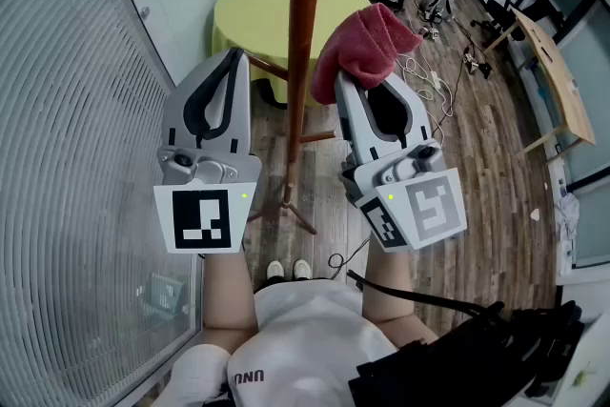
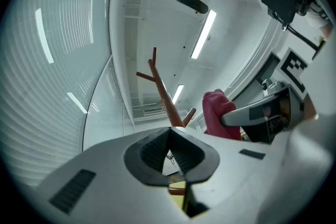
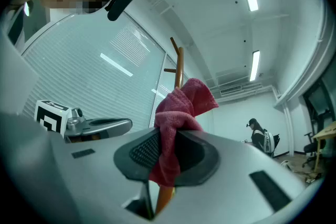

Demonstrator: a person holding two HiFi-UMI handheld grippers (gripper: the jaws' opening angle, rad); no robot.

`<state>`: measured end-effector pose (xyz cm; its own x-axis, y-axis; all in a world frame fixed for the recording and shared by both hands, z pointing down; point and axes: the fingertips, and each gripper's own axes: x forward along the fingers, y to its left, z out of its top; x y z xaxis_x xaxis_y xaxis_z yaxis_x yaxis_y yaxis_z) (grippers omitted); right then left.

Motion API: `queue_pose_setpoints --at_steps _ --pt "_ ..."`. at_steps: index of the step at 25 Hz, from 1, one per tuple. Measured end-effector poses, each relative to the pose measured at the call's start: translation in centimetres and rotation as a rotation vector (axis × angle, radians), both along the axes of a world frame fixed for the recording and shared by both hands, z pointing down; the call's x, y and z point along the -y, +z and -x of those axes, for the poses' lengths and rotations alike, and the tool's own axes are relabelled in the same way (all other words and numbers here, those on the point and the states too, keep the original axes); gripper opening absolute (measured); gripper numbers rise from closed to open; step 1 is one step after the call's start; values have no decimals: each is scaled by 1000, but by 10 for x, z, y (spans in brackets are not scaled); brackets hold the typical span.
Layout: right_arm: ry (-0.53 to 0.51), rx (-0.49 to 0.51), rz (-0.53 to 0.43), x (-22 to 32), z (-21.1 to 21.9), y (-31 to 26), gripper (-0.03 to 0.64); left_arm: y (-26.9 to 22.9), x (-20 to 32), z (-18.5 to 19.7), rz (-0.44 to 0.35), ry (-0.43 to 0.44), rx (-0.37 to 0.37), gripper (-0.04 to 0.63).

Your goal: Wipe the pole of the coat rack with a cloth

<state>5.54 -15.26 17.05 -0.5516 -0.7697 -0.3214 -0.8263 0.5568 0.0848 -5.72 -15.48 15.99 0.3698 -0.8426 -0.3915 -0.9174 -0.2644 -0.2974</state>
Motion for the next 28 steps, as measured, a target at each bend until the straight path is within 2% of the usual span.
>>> queue_pose_setpoints --at_steps 14,22,28 --pt "-1 -7 -2 1 5 2 74 7 1 8 18 0 -20 13" --pt "3 -43 -68 4 12 -21 74 8 2 8 26 5 -25 12" --pt "4 -69 -103 27 30 -30 74 13 19 22 27 3 -30 12"
